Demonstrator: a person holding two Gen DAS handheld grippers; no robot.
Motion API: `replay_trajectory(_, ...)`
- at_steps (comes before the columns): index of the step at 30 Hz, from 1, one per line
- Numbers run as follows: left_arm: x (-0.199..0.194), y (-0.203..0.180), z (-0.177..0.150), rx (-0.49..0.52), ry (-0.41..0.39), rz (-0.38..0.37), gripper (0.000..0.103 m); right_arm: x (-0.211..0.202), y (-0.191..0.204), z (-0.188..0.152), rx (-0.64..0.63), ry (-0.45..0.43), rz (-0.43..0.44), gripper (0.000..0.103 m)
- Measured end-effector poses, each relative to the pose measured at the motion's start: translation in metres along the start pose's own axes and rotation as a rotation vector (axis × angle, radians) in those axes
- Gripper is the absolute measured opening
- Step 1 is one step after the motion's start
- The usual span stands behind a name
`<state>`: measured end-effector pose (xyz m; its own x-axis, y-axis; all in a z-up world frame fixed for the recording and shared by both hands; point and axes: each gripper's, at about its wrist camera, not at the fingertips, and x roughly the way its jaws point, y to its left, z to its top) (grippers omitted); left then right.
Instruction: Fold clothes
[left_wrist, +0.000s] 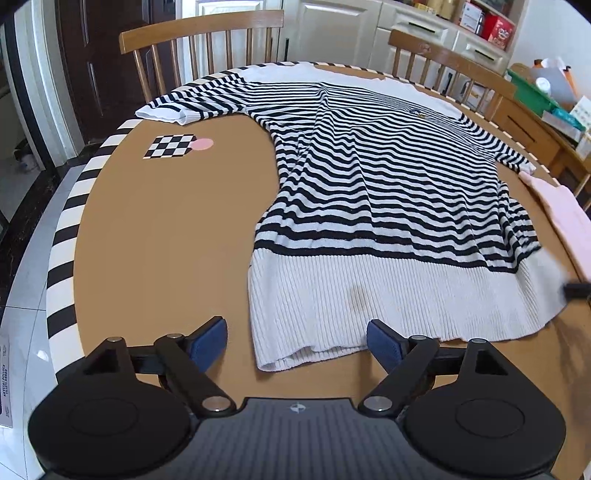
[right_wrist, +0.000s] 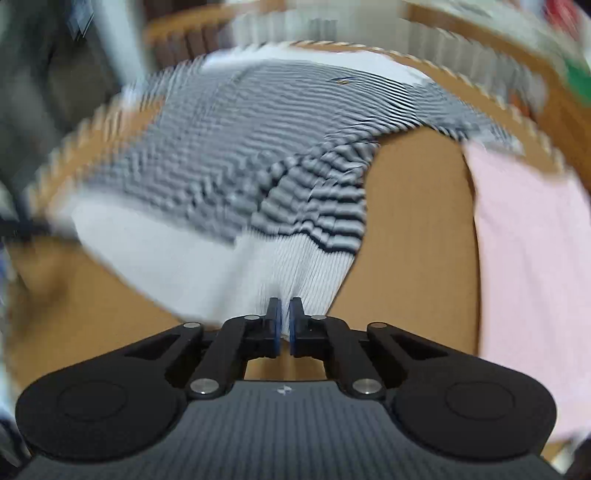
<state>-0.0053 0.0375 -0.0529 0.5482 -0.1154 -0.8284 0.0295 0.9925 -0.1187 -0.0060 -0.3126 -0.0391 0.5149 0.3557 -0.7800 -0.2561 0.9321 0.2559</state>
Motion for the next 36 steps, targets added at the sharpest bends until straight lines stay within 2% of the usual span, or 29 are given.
replay_trajectory(2, 0.0, 0.0, 0.0, 0.001, -0.001, -0.003, 0.084, -0.03, -0.012, 0.006, 0.11, -0.063, 0.07, 0.003)
replay_trajectory(4, 0.0, 0.0, -0.001, 0.003, -0.003, -0.007, 0.084, -0.05, -0.029, 0.006, 0.209, -0.077, 0.09, 0.003)
replay_trajectory(6, 0.0, 0.0, -0.001, 0.004, -0.004, -0.01, 0.084, -0.054, -0.054, -0.005, 0.318, -0.03, 0.058, 0.003)
replay_trajectory(9, 0.0, 0.001, 0.0, 0.0, 0.001, -0.017, 0.085, -0.035, -0.079, -0.033, 0.428, 0.1, -0.031, 0.002)
replay_trajectory(13, 0.0, 0.003, 0.002, -0.021, 0.014, -0.04, 0.085, -0.024, -0.079, -0.049, 0.525, 0.134, -0.01, 0.004)
replay_trajectory(14, -0.001, 0.005, 0.002, -0.035, 0.017, -0.056, 0.085, -0.023, -0.079, -0.049, 0.54, 0.132, -0.007, 0.004)
replay_trajectory(20, 0.0, 0.007, 0.002, -0.085, 0.019, -0.108, 0.085, -0.024, -0.07, -0.047, 0.415, 0.149, -0.103, 0.008)
replay_trajectory(25, 0.002, 0.019, 0.001, -0.269, 0.009, -0.211, 0.083, -0.028, -0.071, -0.046, 0.391, 0.119, -0.119, 0.015)
replay_trajectory(26, 0.003, 0.018, 0.001, -0.283, 0.005, -0.217, 0.08, -0.027, -0.071, -0.044, 0.391, 0.113, -0.114, 0.017)
replay_trajectory(28, 0.007, 0.014, 0.003, -0.284, 0.013, -0.218, 0.056, -0.021, -0.069, -0.042, 0.39, 0.101, -0.103, 0.027)
replay_trajectory(29, 0.009, 0.01, 0.005, -0.272, 0.027, -0.212, 0.029, -0.018, -0.068, -0.041, 0.387, 0.094, -0.097, 0.024)
replay_trajectory(30, 0.006, 0.009, 0.007, -0.264, 0.03, -0.209, 0.007, -0.015, -0.066, -0.038, 0.371, 0.083, -0.095, 0.022)
replay_trajectory(31, 0.002, 0.008, 0.008, -0.256, 0.032, -0.206, 0.008, -0.012, -0.063, -0.036, 0.343, 0.082, -0.099, 0.012)
replay_trajectory(32, -0.002, 0.008, 0.01, -0.248, 0.034, -0.204, 0.007, -0.01, -0.06, -0.034, 0.318, 0.087, -0.098, 0.009)
replay_trajectory(36, -0.018, 0.005, 0.015, -0.217, 0.042, -0.194, 0.007, -0.025, -0.051, -0.022, 0.289, 0.072, -0.039, 0.006)
